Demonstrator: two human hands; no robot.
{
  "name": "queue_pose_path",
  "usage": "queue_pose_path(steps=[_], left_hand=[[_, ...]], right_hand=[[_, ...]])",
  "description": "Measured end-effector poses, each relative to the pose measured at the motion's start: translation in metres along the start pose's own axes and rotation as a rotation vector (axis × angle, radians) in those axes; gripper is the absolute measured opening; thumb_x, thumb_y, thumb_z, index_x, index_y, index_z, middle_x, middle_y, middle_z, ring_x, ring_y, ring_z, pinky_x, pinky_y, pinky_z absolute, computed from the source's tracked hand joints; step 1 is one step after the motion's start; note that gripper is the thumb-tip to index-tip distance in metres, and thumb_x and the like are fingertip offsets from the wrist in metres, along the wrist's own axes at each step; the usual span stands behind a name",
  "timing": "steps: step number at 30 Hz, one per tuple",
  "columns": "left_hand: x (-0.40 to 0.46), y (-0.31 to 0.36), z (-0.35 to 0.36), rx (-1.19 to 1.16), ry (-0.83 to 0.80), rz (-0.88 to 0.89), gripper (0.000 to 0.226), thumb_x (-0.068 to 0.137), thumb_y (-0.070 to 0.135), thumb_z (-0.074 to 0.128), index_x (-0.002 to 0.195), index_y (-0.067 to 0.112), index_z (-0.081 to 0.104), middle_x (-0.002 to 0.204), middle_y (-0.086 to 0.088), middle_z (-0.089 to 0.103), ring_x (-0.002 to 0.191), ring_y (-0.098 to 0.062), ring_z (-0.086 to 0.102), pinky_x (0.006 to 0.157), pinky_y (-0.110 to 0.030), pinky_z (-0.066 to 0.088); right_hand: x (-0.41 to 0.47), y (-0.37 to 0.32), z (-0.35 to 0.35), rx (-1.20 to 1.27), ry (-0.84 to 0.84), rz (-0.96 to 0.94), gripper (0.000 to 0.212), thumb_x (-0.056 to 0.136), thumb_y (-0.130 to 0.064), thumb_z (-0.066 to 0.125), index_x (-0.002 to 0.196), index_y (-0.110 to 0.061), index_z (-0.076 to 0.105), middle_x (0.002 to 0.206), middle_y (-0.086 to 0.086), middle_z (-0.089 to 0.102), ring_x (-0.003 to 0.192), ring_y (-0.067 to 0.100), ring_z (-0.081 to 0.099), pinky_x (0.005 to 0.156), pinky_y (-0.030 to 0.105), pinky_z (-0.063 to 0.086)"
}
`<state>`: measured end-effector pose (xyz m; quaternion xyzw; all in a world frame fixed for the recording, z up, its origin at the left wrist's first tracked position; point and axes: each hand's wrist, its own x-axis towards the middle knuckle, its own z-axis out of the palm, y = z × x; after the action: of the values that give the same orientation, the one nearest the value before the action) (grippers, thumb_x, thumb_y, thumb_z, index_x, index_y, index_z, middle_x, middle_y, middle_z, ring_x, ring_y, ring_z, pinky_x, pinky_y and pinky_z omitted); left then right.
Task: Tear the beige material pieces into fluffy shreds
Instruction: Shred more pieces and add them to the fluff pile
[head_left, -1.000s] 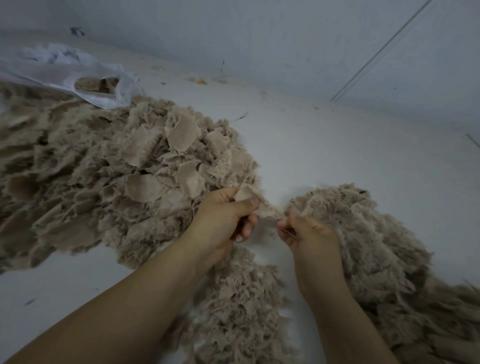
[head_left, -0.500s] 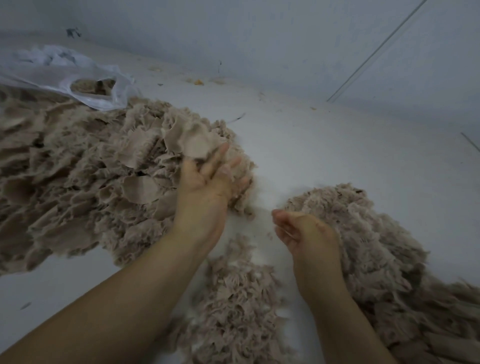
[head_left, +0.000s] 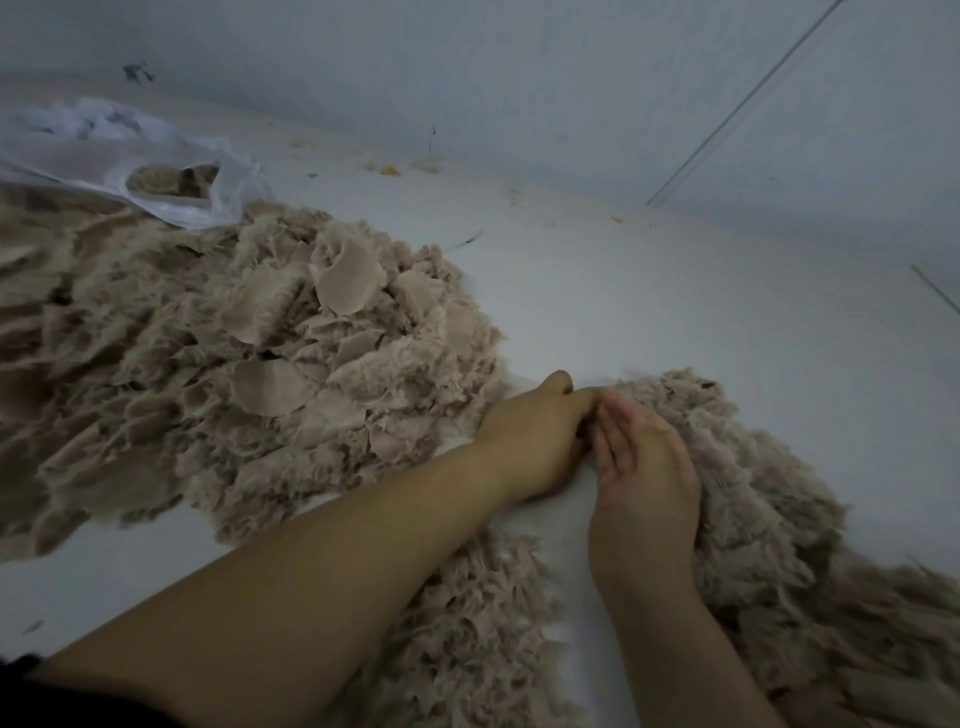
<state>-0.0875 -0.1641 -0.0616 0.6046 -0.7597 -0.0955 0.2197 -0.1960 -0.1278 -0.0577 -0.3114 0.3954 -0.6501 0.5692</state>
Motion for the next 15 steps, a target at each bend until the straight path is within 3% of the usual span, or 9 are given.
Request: queue_pose_path(steps=[4, 6, 7, 8, 10, 13, 15], left_hand=[[-0.001, 0.002, 0.005, 0.013, 0.078, 0.052, 0.073, 0.09, 0.026, 0.05, 0.147, 0.052, 0.011, 0.097, 0.001, 0.035, 0.058, -0.016, 0.041, 0.045, -0.027, 0.022], [-0.002, 0.008, 0.002, -0.073, 0.074, 0.102, 0.054, 0.089, 0.025, 0.049, 0.132, 0.054, 0.034, 0.092, 0.002, 0.034, 0.059, -0.016, 0.041, 0.048, -0.028, 0.024], [-0.001, 0.011, 0.0, -0.165, 0.053, 0.094, 0.033, 0.09, 0.027, 0.049, 0.112, 0.051, 0.048, 0.088, 0.004, 0.035, 0.061, -0.016, 0.042, 0.051, -0.029, 0.026], [0.001, 0.014, -0.001, -0.236, 0.03, 0.07, 0.017, 0.09, 0.027, 0.048, 0.092, 0.044, 0.053, 0.084, 0.006, 0.036, 0.064, -0.017, 0.043, 0.054, -0.03, 0.026], [0.006, 0.014, 0.0, -0.249, 0.03, 0.028, 0.022, 0.088, 0.021, 0.052, 0.07, 0.031, 0.045, 0.081, 0.003, 0.039, 0.069, -0.022, 0.046, 0.056, -0.033, 0.026], [0.002, 0.012, 0.001, -0.117, -0.015, 0.055, 0.018, 0.089, 0.013, 0.055, 0.07, 0.015, 0.054, 0.086, -0.004, 0.043, 0.074, -0.027, 0.049, 0.062, -0.041, 0.041], [-0.006, 0.009, 0.001, -0.132, -0.016, 0.107, 0.013, 0.089, 0.012, 0.058, 0.077, 0.009, 0.062, 0.094, -0.005, 0.046, 0.076, -0.026, 0.052, 0.067, -0.046, 0.047]], right_hand=[[-0.002, 0.0, 0.0, -0.019, 0.014, -0.018, 0.022, 0.105, -0.014, 0.047, 0.113, -0.017, 0.067, 0.121, 0.001, 0.071, 0.114, 0.009, 0.066, 0.095, 0.024, 0.051], [-0.002, 0.001, 0.0, -0.008, 0.055, -0.01, 0.02, 0.104, -0.012, 0.048, 0.111, -0.019, 0.065, 0.117, 0.002, 0.07, 0.108, 0.007, 0.068, 0.086, 0.019, 0.053], [-0.002, 0.001, 0.0, 0.002, 0.078, 0.0, 0.018, 0.104, -0.012, 0.048, 0.11, -0.02, 0.064, 0.116, 0.003, 0.069, 0.103, 0.005, 0.07, 0.08, 0.015, 0.053], [-0.001, 0.002, 0.0, 0.014, 0.097, 0.007, 0.017, 0.104, -0.012, 0.049, 0.109, -0.02, 0.063, 0.113, 0.003, 0.069, 0.097, 0.003, 0.07, 0.075, 0.013, 0.053], [0.0, 0.002, -0.001, 0.005, 0.124, -0.01, 0.016, 0.103, -0.011, 0.05, 0.11, -0.02, 0.061, 0.106, 0.0, 0.066, 0.082, -0.004, 0.068, 0.068, 0.01, 0.051], [0.001, 0.001, 0.0, -0.019, 0.119, -0.037, 0.016, 0.103, -0.009, 0.05, 0.111, -0.019, 0.06, 0.095, -0.004, 0.062, 0.072, -0.007, 0.062, 0.066, 0.008, 0.049], [0.001, -0.001, -0.001, -0.002, 0.103, -0.025, 0.017, 0.103, -0.009, 0.05, 0.108, -0.02, 0.062, 0.097, -0.005, 0.066, 0.079, -0.004, 0.066, 0.068, 0.009, 0.05]])
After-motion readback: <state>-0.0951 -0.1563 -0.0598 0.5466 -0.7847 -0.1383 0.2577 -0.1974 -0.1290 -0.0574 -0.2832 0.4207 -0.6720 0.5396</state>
